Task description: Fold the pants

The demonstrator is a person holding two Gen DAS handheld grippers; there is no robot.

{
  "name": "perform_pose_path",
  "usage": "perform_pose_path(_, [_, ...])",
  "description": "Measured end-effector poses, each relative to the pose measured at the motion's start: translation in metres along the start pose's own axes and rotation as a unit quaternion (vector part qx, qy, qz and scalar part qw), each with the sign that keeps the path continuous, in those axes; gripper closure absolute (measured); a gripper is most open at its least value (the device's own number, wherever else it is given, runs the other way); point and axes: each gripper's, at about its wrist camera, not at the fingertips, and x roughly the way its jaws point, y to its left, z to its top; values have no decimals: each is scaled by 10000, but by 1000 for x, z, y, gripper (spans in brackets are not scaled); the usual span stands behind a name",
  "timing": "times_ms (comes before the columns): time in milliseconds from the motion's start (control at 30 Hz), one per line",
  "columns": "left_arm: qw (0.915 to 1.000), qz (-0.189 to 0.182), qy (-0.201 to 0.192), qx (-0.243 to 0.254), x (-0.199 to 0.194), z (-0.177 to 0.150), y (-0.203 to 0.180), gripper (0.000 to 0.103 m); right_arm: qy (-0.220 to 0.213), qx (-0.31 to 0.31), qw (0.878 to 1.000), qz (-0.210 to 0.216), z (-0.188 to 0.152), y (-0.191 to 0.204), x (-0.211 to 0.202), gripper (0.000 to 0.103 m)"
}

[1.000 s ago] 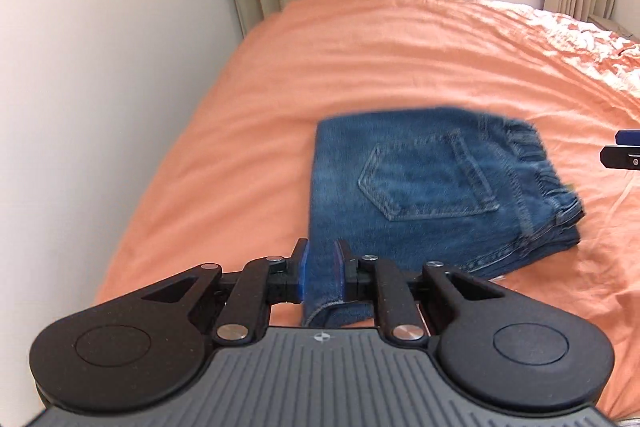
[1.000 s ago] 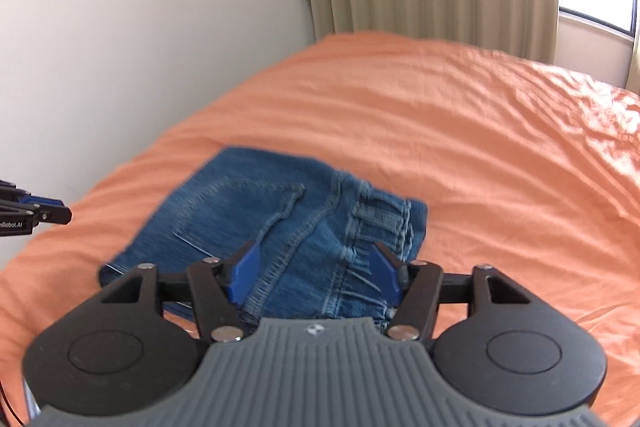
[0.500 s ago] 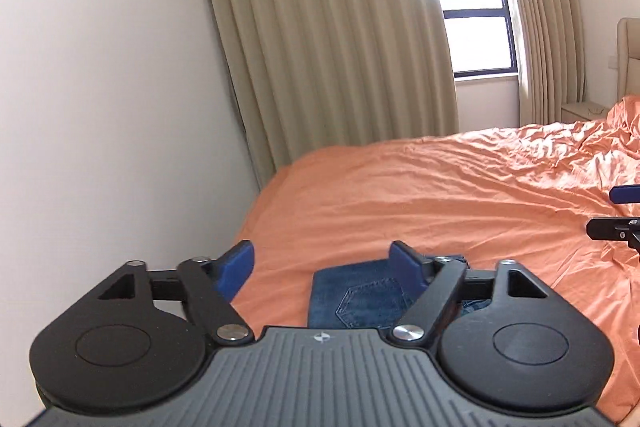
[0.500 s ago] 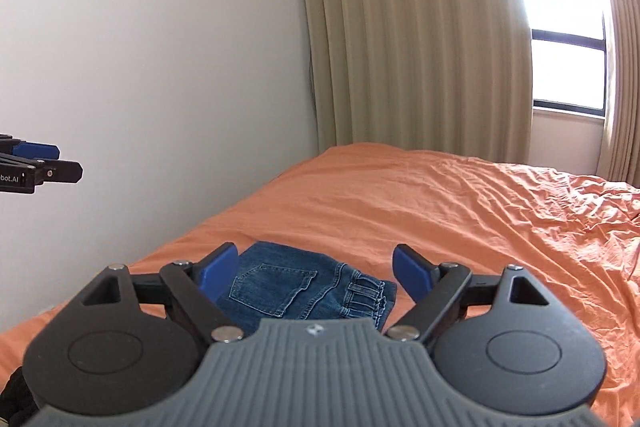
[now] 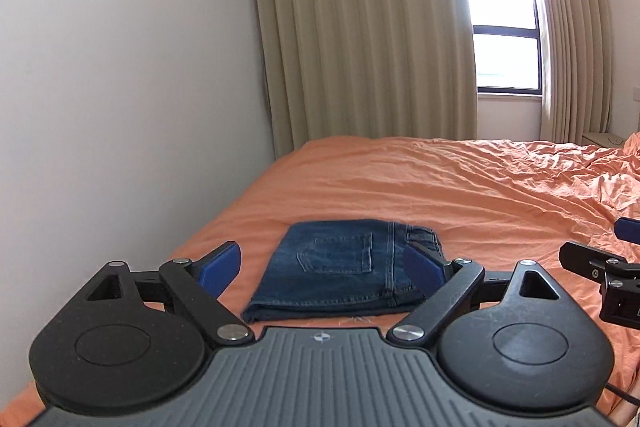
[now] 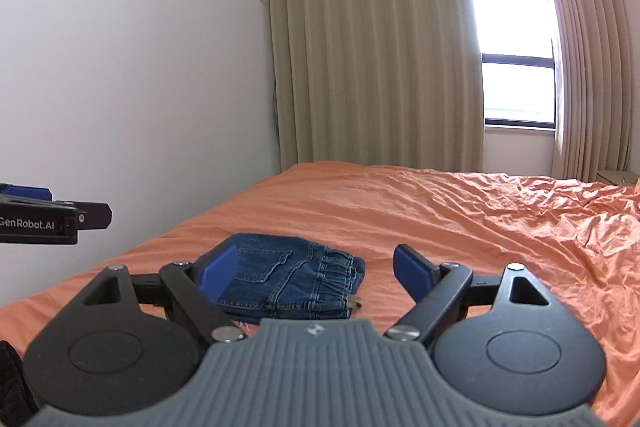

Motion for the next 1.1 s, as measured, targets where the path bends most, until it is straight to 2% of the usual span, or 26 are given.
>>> perform_pose_path(200, [9989,-12,403,-257,28,-32,-2,0,387,351,9986,-10,-29,-3,25,22])
perform_pose_path(367, [9967,229,770,-73,53,-51,-8,0,731,344,9967,13,-43,-1,54,22])
perform_pose_path(533, [9943,134,1060,-55,63,-61,-9,0,924,204,9955,-13,-51,3,75,22])
perform_pose_path(733, [9926,144,1200,-144,67,-63,-3,0,904,116,9958,70,-46,5,89,22])
perform_pose_path(1100, [9930,135,1155,-221,64,-56,-2,0,829,99,9964,119,-37,5,77,22])
